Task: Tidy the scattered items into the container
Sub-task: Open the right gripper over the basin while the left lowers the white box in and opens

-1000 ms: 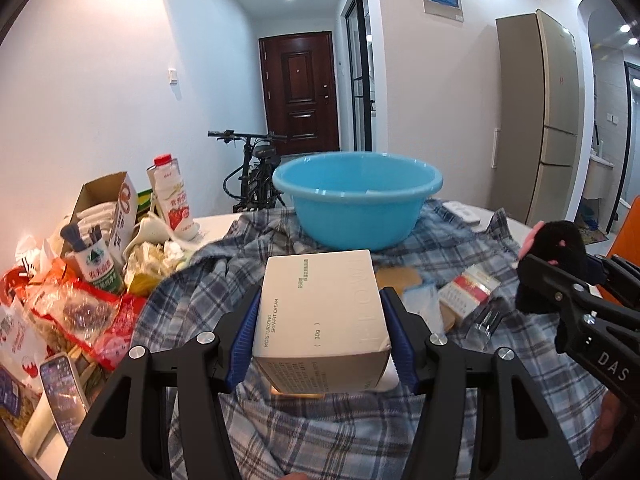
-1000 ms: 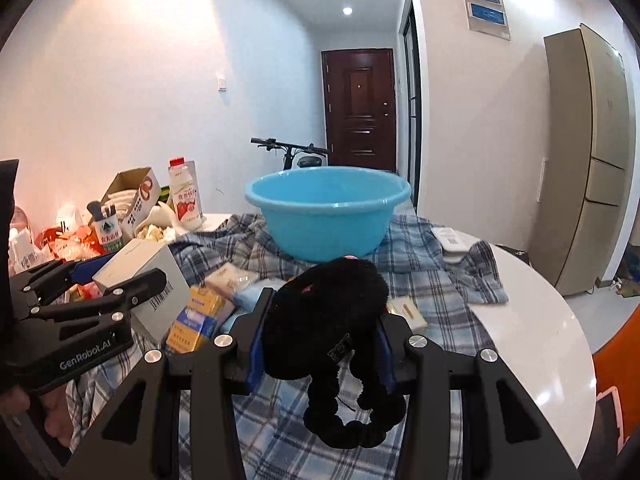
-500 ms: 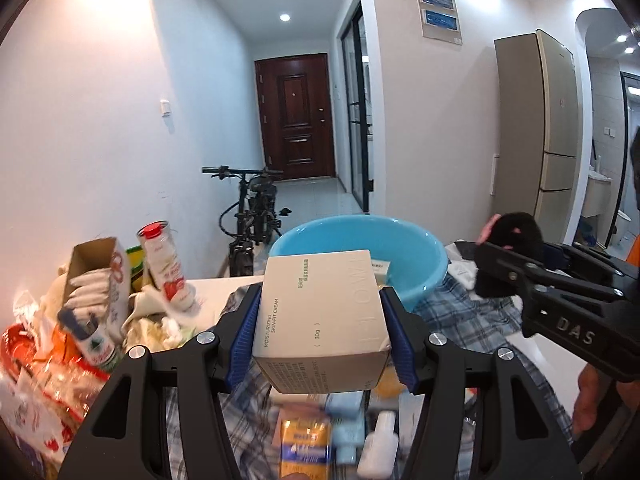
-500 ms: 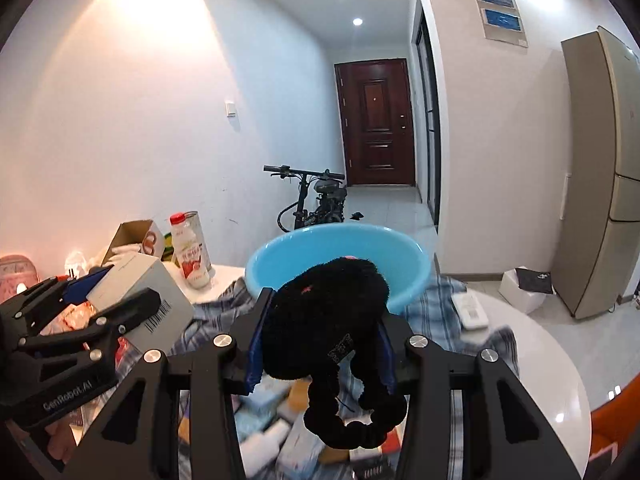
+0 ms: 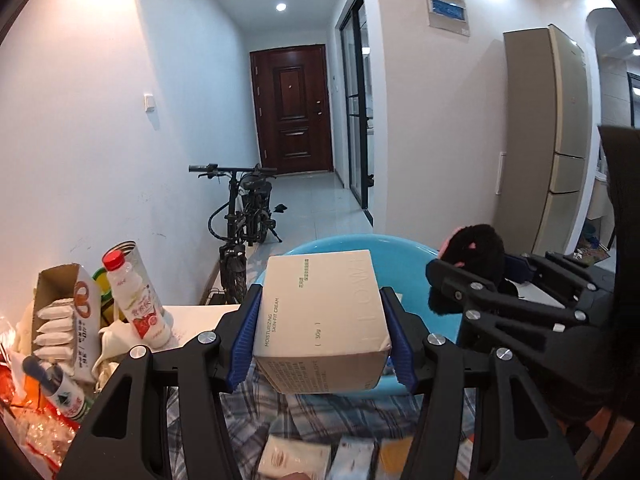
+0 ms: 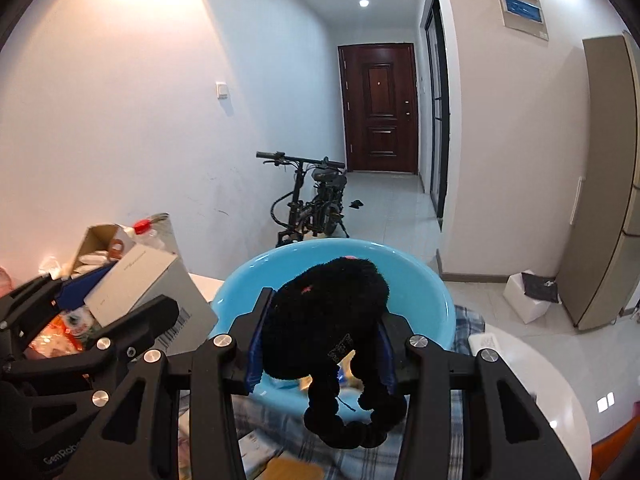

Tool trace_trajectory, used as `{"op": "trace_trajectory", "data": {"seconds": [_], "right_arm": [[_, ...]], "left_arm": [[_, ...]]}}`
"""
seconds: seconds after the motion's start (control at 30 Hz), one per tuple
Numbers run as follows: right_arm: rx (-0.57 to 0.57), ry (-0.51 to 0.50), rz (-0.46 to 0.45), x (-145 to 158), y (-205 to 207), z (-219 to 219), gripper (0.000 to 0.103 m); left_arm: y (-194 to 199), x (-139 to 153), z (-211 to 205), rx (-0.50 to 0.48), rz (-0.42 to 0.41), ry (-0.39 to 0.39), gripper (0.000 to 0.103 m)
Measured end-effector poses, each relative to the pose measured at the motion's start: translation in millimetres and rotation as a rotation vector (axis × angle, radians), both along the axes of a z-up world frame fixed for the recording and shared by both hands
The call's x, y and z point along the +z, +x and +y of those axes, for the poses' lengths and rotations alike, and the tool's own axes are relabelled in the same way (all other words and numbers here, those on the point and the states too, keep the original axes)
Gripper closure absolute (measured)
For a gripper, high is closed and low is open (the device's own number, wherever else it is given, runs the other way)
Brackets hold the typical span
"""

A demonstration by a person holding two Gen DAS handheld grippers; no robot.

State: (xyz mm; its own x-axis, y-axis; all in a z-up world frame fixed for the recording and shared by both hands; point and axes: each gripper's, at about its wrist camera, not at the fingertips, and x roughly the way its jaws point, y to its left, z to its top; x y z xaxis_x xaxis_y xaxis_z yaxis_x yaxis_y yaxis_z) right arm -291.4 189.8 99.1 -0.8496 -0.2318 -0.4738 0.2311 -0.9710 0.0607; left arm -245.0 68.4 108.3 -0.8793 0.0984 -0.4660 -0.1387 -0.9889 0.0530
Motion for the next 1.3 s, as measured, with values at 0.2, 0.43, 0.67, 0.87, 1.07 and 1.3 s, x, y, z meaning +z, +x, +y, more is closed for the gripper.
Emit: {"op": "trace_trajectory", "data": {"seconds": [0.2, 0.43, 0.67, 0.87, 1.07, 1.3], "right_arm": [[-0.002, -0.01, -0.053, -29, -28, 4, 0.056], [0.011, -0.023, -0.088, -44, -40, 8, 0.055], [-0.062, 0.113, 0.014, -41, -29, -1, 0.0], [-0.084, 0.135, 0.027, -22, -20, 11, 0.0], [-0.117, 0.031, 0.033, 0, -15, 39, 0.0], [-0.134, -0.031, 0.038, 0, -15, 47, 0.0]], "left_arm": [[-24, -16, -2, 0.015, -0.038, 0.023, 0.048], [-33, -24, -4, 0.03, -0.045, 0.03, 0.048], [-40, -27, -10, 0.051, -0.044, 0.033, 0.047], [-46, -28, -18, 0.046, -0.051, 0.049, 0.047], [-48, -30, -17, 0.054, -0.042, 0.041, 0.047], [-53, -35, -8, 0.016, -0.032, 0.047, 0.047]]}}
